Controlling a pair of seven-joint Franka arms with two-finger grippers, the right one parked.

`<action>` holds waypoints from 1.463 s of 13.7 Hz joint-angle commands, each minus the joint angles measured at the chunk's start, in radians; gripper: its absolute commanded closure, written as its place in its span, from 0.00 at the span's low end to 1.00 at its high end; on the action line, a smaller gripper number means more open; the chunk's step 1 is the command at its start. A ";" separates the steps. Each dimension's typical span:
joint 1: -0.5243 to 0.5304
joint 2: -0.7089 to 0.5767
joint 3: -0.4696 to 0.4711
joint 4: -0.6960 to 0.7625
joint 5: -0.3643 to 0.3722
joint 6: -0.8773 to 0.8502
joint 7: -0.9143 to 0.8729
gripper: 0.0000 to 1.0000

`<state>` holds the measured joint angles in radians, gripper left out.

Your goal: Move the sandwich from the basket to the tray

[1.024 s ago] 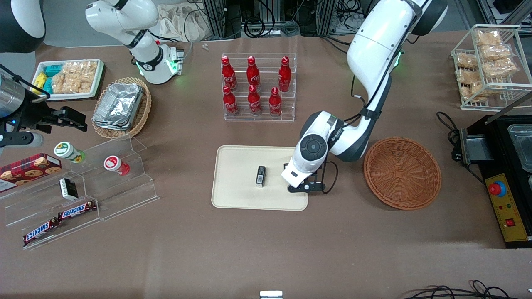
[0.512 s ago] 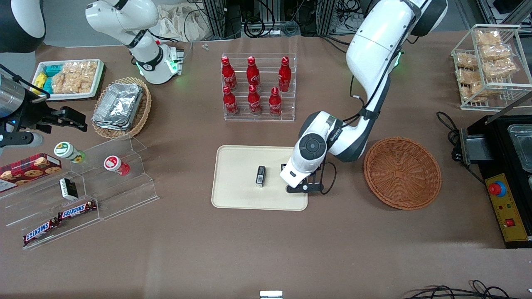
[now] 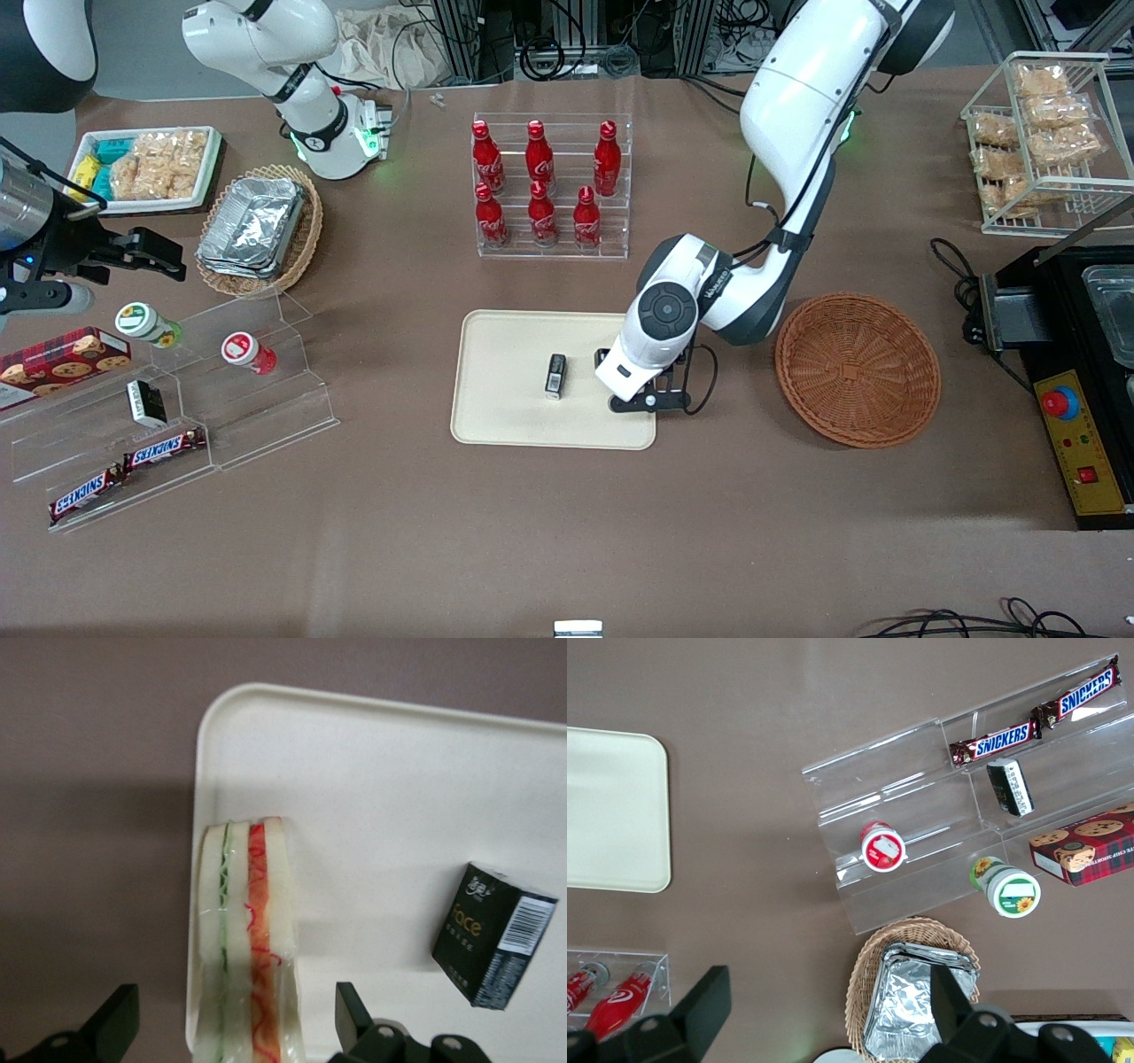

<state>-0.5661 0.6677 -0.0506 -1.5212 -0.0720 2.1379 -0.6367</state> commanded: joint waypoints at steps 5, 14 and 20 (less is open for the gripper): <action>0.190 -0.276 0.008 -0.004 -0.058 -0.398 0.204 0.01; 0.412 -0.458 0.034 0.012 0.141 -0.536 0.321 0.01; 0.497 -0.451 0.031 0.027 0.107 -0.552 0.341 0.01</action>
<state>-0.0728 0.2183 -0.0065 -1.5027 0.0448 1.6087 -0.3092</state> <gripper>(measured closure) 0.004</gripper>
